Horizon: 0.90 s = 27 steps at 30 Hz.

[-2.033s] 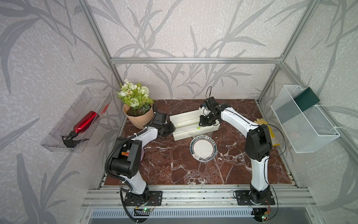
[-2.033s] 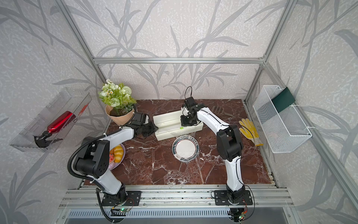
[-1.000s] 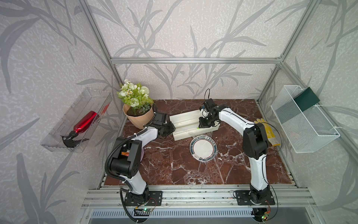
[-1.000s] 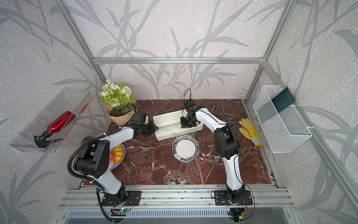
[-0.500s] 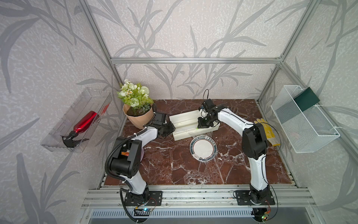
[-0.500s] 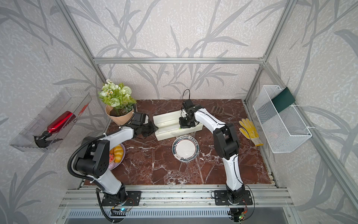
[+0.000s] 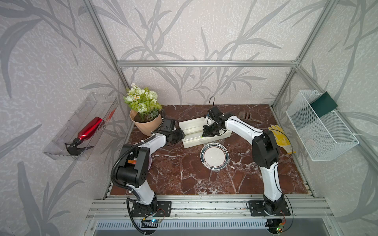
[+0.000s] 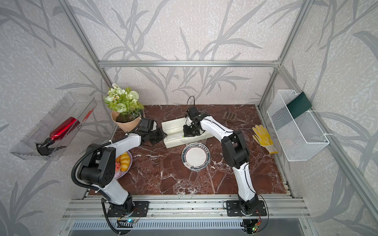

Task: Wrap the plate with plastic wrap
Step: Tear off the plastic wrap from the plastic wrap cutting box.

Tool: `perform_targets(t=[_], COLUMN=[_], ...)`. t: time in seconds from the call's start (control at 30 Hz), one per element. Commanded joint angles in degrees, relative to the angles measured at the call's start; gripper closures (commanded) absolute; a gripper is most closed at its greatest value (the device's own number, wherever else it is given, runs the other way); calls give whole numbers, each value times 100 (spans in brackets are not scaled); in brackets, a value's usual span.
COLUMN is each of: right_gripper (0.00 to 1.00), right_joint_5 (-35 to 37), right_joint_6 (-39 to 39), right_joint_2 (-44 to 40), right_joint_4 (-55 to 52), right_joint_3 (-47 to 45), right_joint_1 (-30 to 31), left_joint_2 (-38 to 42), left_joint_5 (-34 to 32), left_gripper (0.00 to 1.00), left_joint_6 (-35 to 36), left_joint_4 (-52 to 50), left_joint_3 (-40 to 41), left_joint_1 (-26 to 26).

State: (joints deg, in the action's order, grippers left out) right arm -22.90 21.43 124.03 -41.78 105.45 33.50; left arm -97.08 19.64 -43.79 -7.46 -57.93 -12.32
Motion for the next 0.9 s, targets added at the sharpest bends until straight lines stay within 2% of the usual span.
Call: perform_targets(t=[0.0, 0.87], right_gripper=[85, 86], right_joint_5=[-246, -583], right_joint_6=[155, 805], right_joint_2=[247, 965], right_joint_4=[-66, 95], right_joint_3=[171, 1220], right_joint_1=[198, 981], left_joint_2=[-107, -94], left_joint_5=[331, 393], left_gripper=[90, 90], left_joint_6=[-437, -544], left_joint_4=[386, 513], left_joint_3=[-52, -8], left_joint_1=[19, 53])
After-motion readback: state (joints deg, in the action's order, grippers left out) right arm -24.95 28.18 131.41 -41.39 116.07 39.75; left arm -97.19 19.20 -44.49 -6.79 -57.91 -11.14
